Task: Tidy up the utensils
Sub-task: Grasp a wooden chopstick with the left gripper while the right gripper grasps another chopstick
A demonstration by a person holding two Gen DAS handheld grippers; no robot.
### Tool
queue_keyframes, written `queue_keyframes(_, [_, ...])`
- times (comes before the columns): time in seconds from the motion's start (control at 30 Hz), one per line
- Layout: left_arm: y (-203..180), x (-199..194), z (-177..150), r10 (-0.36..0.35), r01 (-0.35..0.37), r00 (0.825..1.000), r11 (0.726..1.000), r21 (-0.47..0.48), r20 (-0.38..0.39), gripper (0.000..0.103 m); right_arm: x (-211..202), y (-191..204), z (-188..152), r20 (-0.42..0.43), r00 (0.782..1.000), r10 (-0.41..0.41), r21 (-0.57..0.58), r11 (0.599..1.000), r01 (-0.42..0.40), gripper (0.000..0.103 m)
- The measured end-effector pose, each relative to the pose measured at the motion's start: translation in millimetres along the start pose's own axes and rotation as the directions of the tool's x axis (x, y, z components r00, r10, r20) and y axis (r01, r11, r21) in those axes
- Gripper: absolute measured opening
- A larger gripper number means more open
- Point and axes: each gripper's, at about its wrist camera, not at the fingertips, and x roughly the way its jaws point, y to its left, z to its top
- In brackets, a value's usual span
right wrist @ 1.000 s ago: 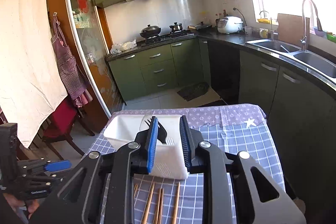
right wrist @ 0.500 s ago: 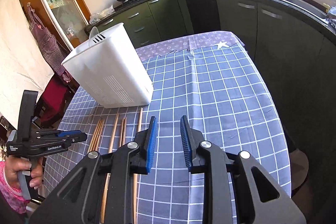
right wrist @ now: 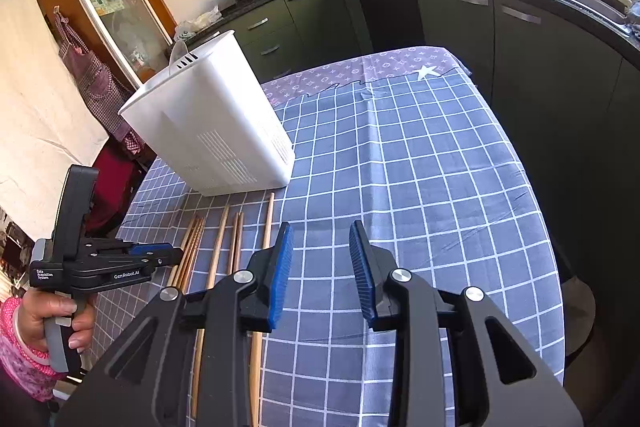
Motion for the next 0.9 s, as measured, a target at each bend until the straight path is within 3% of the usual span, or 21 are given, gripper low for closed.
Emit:
queue_keyframes(0.13, [-12.9,1.9,1.4,0.010,-0.010,1.000,1.000,0.019,-0.002,0.021,2.6,0.9,-1.0,-0.010,1.000,0.002,-0.002,1.000,-0.002,0.030])
queue_keyframes(0.23, [-16.2,2.0,2.7,0.012,-0.012,1.000,1.000,0.024,-0.007,0.007,3.8,-0.1,-1.4,-0.016,1.000,0.000,0.000,1.000,0.000,0.030])
queue_keyframes(0.43, [-5.5,-3.7,1.1,-0.018,0.018,1.000,1.000,0.013,-0.008,0.006,4.9,0.7,-0.8,-0.028,1.000,-0.001,-0.002,1.000,0.001,0.030])
queue_keyframes(0.67, [16.3,-57.1,5.1,-0.038,0.040,0.988,0.999,-0.010,0.152,0.006,11.2,11.1,0.1,-0.072,0.997,0.009,-0.036,0.999,-0.012,0.032])
queue_keyframes(0.9, [27.1,-122.9,-4.7,-0.029,0.037,0.939,0.999,-0.015,0.343,0.006,36.6,28.3,2.6,-0.174,0.985,0.016,-0.086,0.996,-0.031,0.032])
